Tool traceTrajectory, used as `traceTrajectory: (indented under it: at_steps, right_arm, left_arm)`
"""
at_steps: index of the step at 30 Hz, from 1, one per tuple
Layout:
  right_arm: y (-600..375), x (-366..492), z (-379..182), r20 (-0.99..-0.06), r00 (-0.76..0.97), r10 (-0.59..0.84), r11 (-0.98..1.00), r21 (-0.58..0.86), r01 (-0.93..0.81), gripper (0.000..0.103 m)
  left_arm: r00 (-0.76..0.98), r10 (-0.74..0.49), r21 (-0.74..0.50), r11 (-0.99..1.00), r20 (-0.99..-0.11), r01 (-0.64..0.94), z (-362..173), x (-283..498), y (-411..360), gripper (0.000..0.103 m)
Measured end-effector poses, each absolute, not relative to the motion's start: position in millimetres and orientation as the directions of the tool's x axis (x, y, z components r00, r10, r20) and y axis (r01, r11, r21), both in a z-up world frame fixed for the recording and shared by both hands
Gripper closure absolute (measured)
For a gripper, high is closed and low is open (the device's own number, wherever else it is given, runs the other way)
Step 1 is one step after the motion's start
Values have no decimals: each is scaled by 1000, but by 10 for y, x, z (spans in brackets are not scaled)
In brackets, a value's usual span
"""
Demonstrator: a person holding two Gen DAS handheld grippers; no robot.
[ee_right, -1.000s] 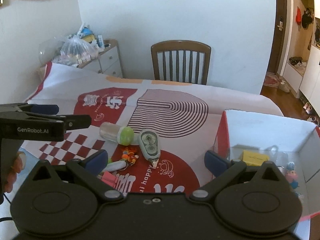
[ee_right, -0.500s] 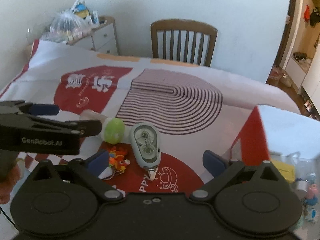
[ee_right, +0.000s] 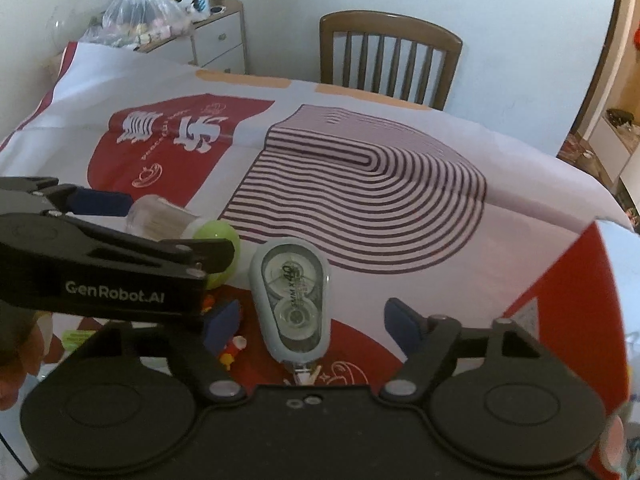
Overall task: Organize rigid objects
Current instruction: 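Grasp the green-lidded toothpick jar with the left tool while the right tool grasps the grey tape dispenser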
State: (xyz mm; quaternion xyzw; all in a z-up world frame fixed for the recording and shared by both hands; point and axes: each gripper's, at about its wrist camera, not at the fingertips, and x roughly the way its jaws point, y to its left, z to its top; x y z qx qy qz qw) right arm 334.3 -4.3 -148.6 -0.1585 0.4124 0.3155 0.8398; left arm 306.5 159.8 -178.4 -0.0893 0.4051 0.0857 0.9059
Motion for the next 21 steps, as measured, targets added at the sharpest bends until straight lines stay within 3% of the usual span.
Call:
traceTrajectory:
  at_steps: [7,14,21]
  right_arm:
    - [23,3405,-1581,-795,453,403,748,1,-664,42]
    - [59,3386,-1587,-790,451,415,741,6,-672,57]
    - [90,3352,-1582,-788,464,404,746,-10,-666,57]
  left_arm:
    - [649,69,-113,966,-758,-234,-1885,3107,1643,1]
    - [656,39,-140,966,-754,-219,-1905,3113,1629,19]
    - [648,65,-119,964,-759,-236,-1882,3100,1606,19]
